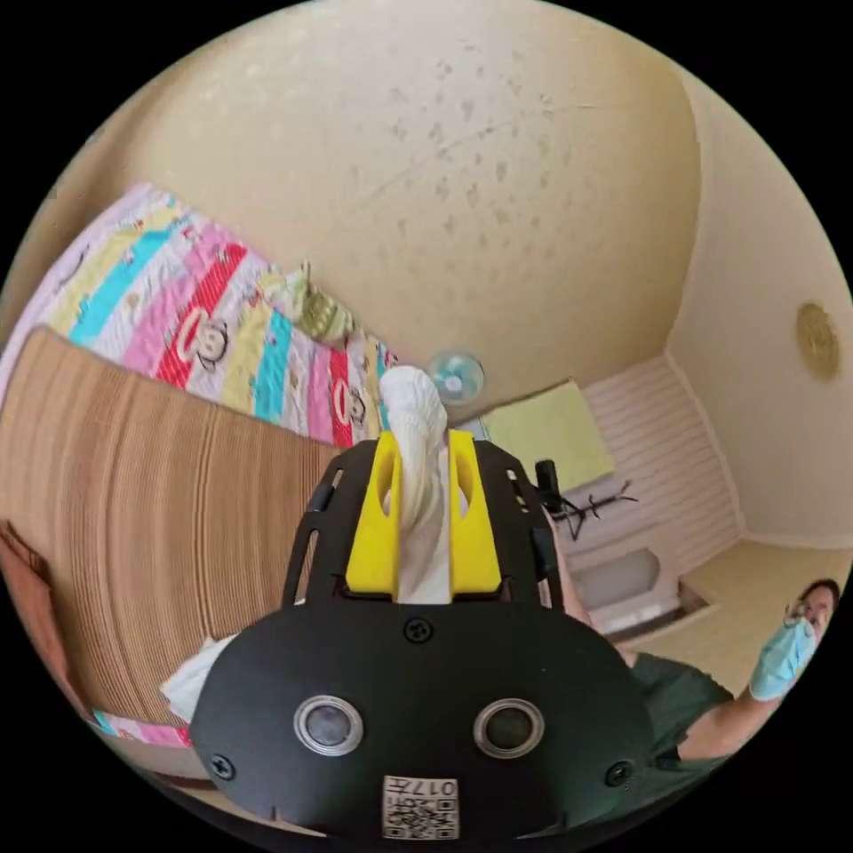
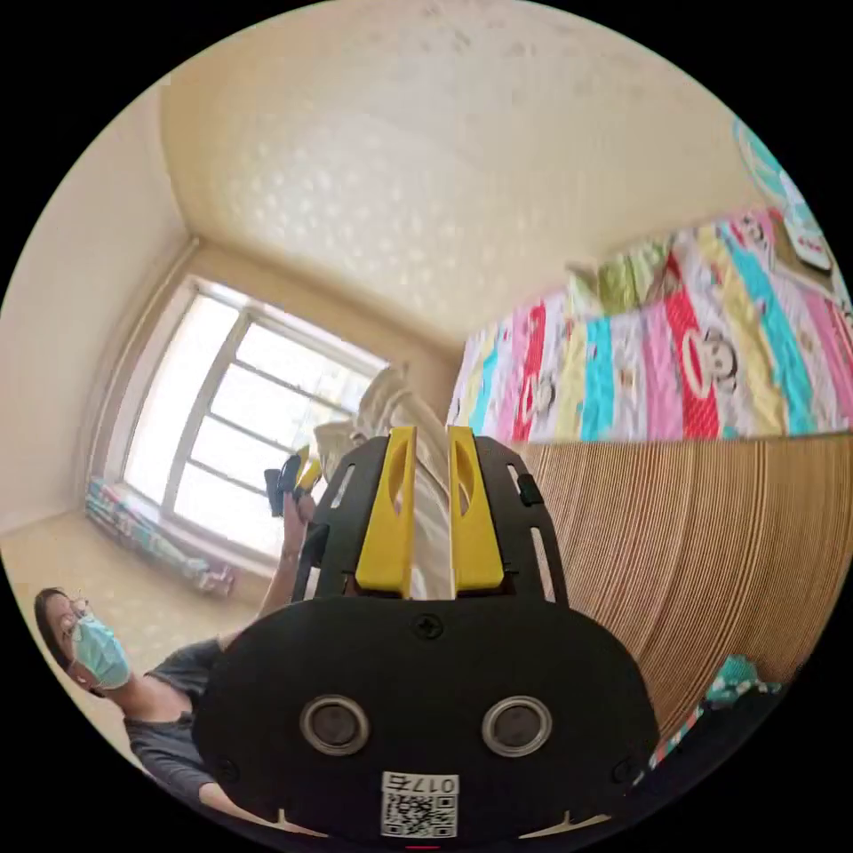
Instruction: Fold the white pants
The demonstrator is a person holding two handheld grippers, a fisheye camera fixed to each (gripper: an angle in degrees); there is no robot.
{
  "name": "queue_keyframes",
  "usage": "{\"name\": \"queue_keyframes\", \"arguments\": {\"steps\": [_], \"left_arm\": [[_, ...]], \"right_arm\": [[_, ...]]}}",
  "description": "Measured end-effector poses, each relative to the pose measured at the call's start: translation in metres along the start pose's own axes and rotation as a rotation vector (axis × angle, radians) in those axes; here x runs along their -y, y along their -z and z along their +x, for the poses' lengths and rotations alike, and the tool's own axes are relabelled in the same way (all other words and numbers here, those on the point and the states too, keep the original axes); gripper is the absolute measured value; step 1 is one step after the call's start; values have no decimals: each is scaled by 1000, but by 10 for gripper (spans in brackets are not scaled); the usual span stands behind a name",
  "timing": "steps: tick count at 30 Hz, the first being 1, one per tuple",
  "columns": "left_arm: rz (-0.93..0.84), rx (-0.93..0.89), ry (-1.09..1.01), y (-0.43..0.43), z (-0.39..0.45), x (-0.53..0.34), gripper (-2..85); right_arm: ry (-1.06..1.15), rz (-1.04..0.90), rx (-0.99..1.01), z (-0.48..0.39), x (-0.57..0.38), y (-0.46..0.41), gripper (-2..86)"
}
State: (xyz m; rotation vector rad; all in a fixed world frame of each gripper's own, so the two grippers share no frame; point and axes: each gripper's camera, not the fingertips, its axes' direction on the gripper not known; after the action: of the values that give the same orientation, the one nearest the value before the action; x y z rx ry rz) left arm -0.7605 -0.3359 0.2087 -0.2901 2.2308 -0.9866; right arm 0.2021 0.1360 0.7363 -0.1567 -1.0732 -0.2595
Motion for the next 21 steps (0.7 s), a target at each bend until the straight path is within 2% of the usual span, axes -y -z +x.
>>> {"name": "queue_keyframes", "arguments": {"steps": [1, 2, 4, 6, 8, 10, 12, 14, 16, 18, 21], "left_arm": [[102, 96, -80, 21, 24, 52, 155], [122, 141, -84, 27, 32, 72, 160], [47, 130, -62, 29, 35, 127, 178], [-99, 74, -91, 15, 18, 139, 189], [-244, 53, -90, -3, -17, 120, 188], [-485, 92, -36, -37, -90, 58, 175], [-685, 169, 85, -60, -156, -7, 170], [-835, 194, 218, -71, -211, -73, 170], [-995, 237, 322, -76, -258, -142, 170], [-1081, 324, 321, -75, -276, -167, 169], [-1132, 405, 331, -69, -299, -165, 168]], "right_arm": [[23, 104, -14, -10, 13, 22, 78], [3, 243, -56, -28, 28, 57, 147], [-48, 351, -110, -53, 31, 85, 210], [49, 242, -151, -74, 17, 82, 198], [94, 107, -219, -66, -17, 61, 137], [103, -62, -288, -36, -67, 32, 113], [-33, -325, -365, 34, -149, -10, 109], [-196, -471, -356, 85, -220, -31, 107], [-344, -515, -257, 119, -288, -38, 102], [-535, -476, -96, 141, -364, -33, 97], [-704, -356, 6, 140, -425, -15, 95]]}}
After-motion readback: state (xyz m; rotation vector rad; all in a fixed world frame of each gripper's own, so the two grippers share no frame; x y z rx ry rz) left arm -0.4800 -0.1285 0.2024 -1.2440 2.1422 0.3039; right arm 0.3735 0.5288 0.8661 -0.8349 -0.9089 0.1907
